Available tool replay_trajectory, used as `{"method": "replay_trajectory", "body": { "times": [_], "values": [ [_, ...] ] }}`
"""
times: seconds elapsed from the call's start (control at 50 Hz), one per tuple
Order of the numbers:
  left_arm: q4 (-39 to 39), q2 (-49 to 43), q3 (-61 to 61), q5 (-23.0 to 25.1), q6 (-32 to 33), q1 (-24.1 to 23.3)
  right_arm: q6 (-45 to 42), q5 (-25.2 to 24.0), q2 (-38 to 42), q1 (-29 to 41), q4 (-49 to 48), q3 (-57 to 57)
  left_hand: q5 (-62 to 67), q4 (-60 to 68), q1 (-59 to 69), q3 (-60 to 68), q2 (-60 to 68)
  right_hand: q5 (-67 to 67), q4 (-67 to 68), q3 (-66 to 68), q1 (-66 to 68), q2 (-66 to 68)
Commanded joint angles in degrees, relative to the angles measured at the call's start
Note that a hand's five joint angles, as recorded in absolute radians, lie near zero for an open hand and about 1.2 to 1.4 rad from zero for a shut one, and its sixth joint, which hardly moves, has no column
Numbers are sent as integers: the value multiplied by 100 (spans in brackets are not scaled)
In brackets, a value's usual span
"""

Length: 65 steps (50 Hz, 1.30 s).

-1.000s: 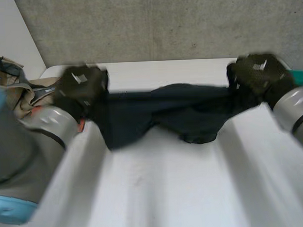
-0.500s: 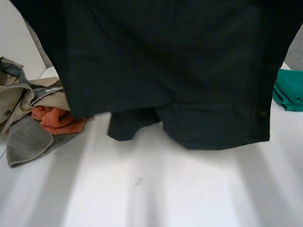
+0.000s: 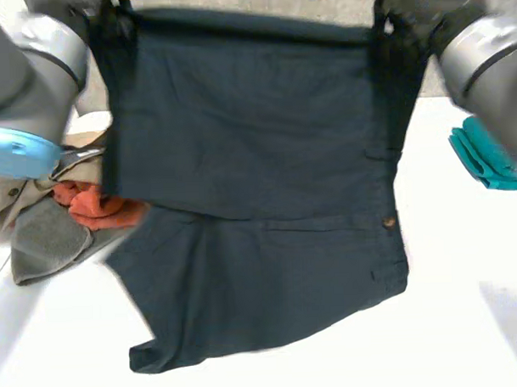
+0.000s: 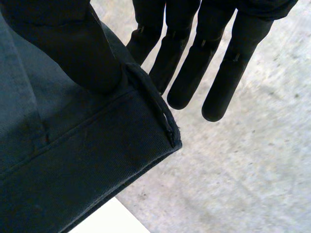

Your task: Fold the laundry.

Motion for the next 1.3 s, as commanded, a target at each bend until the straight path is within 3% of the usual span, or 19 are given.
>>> {"method": "replay_trajectory", "body": {
  "times": [0.02,0.04,0.06,0.08,0.1,0.2,0.28,0.52,0.58,0.7,0.84,0.9,1.0,1.14,1.2,1.3],
  "values": [
    [1139,-1731,878,-187,0,135,39,421,1315,85,-3365,511,1290,1152,1408,1186,1128,1305,1132,1180,1576,1269],
    [1201,-1812,967,-170,-44,144,30,457,1457,76,-3711,512,1290,1152,1408,1186,1128,1305,1132,1180,1576,1269],
    [1280,-1926,1098,-135,-166,161,30,483,1711,85,-4211,486,-1805,-1943,-1687,-1909,-1968,-3194,-3367,-3318,-2923,-3230],
    [1290,-1962,1134,-135,-228,162,30,458,1809,102,-4216,468,-3868,-4006,-3750,-3972,-4030,-5695,-5868,-5820,-5424,-5731],
    [1281,-1963,1178,-126,-272,153,21,414,1879,128,-4129,442,-5710,-5848,-5592,-5814,-5872,-5695,-5868,-5820,-5424,-5731],
    [1035,-1761,1118,-301,-334,162,-5,115,1854,102,-3128,345,-5710,-5848,-5592,-5814,-5872,-5695,-5868,-5820,-5424,-5731],
    [895,-1305,556,-389,-203,144,-40,202,1486,-12,-2293,415,-5710,-5848,-5592,-5814,-5872,-5695,-5868,-5820,-5424,-5731],
    [842,1077,-3459,-100,518,-225,-1094,361,404,-161,1003,1389,-5710,-5848,-5592,-5814,-5872,-5695,-5868,-5820,-5424,-5731],
    [824,1543,-4505,93,720,-383,-1183,308,149,-197,1505,1969,-5710,-5848,-5592,-5814,-5872,-4352,-4525,-4476,-4081,-4388],
    [701,2071,-6018,340,958,-585,-1235,-122,-167,-197,1129,3226,-2881,-3019,-2763,-2985,-3044,-2316,-2488,-2440,-2045,-2352],
    [376,1896,-6529,384,949,-647,-1411,-492,-71,-188,84,4167,-2997,-3135,-2878,-3100,-3159,-2448,-2621,-2572,-2177,-2484],
    [385,1564,-6494,375,975,-551,-1429,-536,69,-170,-556,4369,-3599,-3737,-3481,-3703,-3761,-3202,-3375,-3326,-2931,-3238],
    [543,1132,-6222,340,1054,-375,-1464,-589,333,-126,-1472,4528,-4124,-4262,-4006,-4228,-4287,-4011,-4184,-4136,-3740,-4047],
    [736,649,-5827,340,1309,-348,-1473,-606,631,-109,-2334,4485,-4124,-4262,-4006,-4228,-4287,-3980,-4152,-4104,-3709,-4016],
    [806,508,-5712,349,1476,-383,-1490,-580,764,-100,-2440,4406,-3990,-4128,-3872,-4094,-4153,-3912,-4085,-4037,-3642,-3948],
    [1253,165,-5370,322,1836,-410,-1630,-571,1088,-65,-2773,4195,-2682,-2820,-2563,-2785,-2844,-3276,-3448,-3400,-3005,-3311]
  ]
}}
